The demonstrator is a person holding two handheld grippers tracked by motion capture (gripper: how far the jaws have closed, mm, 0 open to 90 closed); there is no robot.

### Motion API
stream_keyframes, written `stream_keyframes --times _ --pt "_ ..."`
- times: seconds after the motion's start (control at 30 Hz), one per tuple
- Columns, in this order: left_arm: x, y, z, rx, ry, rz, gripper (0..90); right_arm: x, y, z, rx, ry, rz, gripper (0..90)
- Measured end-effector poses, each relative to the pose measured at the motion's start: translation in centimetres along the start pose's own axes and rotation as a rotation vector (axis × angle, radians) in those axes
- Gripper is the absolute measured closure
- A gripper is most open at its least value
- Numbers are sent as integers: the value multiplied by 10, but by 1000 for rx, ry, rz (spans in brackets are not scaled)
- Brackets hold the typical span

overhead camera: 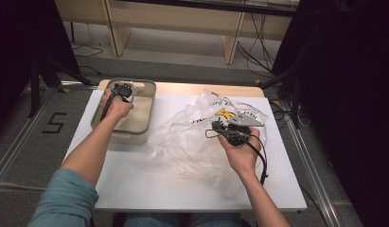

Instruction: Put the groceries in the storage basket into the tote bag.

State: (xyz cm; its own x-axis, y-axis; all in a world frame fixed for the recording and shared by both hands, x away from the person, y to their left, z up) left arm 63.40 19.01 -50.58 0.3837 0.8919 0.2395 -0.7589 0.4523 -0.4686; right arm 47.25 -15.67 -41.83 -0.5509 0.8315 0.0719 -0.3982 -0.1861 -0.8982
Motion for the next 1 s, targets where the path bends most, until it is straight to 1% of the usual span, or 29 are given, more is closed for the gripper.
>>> stream_keyframes --times 0.2,0.3,0.47,0.77,0.83,0.9,1.0 --pt "3 -1 8 -7 -3 7 841 0 0 0 1 -1 -1 900" --pt "4 -2 13 -12 -2 1 841 1 0 -1 0 -2 1 900" --pt "5 0 17 -11 8 16 842 2 1 -1 2 -3 0 900" --pt "5 -1 28 -41 22 21 841 3 1 -1 2 -4 1 900" --pt "3 -2 31 -54 30 26 841 3 1 -1 3 -3 2 900" --pt "2 -3 34 -62 29 23 841 3 1 -1 2 -5 0 900" --pt "2 -3 38 -65 34 25 841 3 1 -1 5 -4 3 900"
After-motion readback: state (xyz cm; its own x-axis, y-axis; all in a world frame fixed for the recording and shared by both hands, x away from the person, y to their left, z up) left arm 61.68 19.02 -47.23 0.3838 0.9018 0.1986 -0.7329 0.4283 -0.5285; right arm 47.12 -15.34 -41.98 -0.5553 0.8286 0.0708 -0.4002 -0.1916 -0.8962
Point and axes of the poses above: each handheld gripper's, and its own axes: z roughly backward along the jaws, y roughly out of its underside, x roughly to its left, the point moved 8 cm from there along -z, roughly forward along the jaws, and after that the axes turned 5 degrees about -z, right-handed, at the moved point
